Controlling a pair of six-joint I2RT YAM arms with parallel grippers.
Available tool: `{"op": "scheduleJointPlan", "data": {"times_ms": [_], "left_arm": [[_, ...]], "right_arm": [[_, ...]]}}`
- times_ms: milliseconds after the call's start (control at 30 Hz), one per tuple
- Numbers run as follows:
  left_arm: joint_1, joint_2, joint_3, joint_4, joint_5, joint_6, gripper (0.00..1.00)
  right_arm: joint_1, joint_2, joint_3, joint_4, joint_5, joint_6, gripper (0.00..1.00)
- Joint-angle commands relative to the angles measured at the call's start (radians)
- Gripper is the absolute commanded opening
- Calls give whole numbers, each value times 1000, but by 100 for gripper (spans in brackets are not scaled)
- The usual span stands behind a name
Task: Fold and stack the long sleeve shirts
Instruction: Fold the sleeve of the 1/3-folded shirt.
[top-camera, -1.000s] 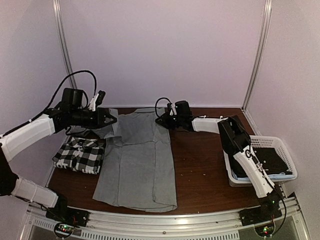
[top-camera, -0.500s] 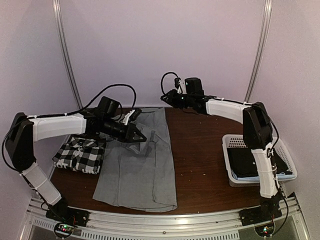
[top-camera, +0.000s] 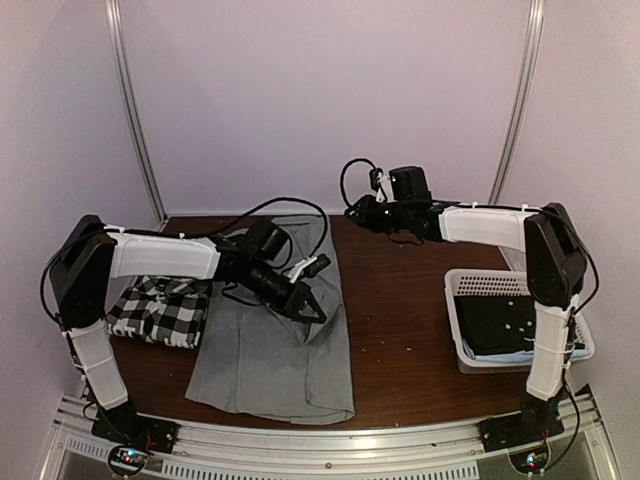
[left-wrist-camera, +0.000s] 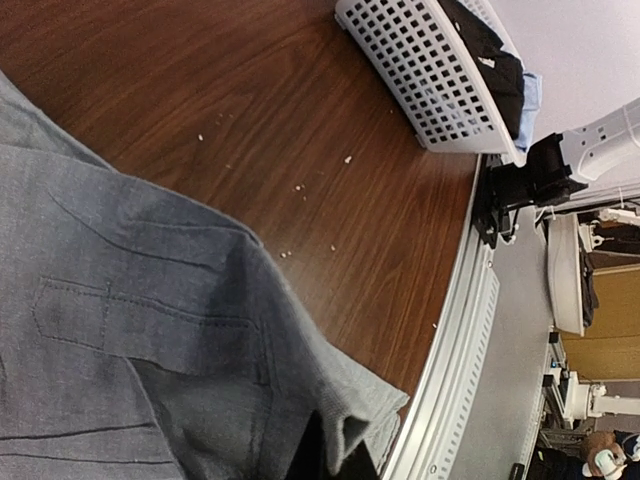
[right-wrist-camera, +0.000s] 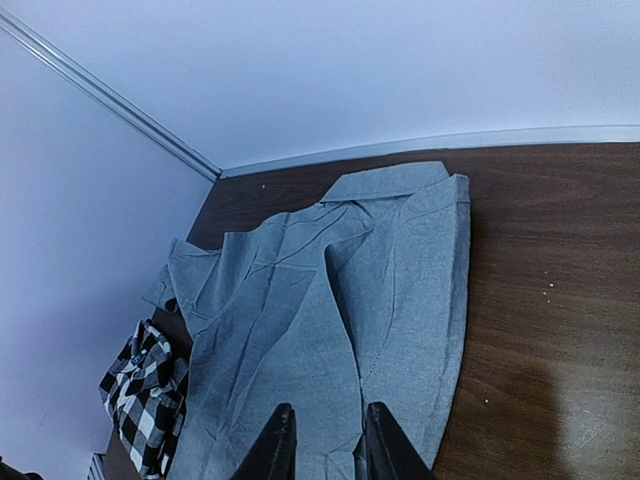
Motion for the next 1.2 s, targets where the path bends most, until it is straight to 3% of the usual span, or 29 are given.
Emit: {"op": "scheduleJointPlan", "data": {"times_ms": [0,1033,1167], "left_arm": [[-17,3,1,-38,33,55,0],[-85,41,-41,-122,38,119,1],[-85,44,-40,-125,37,118,6]], "right_arm": [[-2,-67,-44,7,30,-28,25],[39,-80,-125,-19,28,-47,25],[40,-84,-139,-15,28,-49,25]]}}
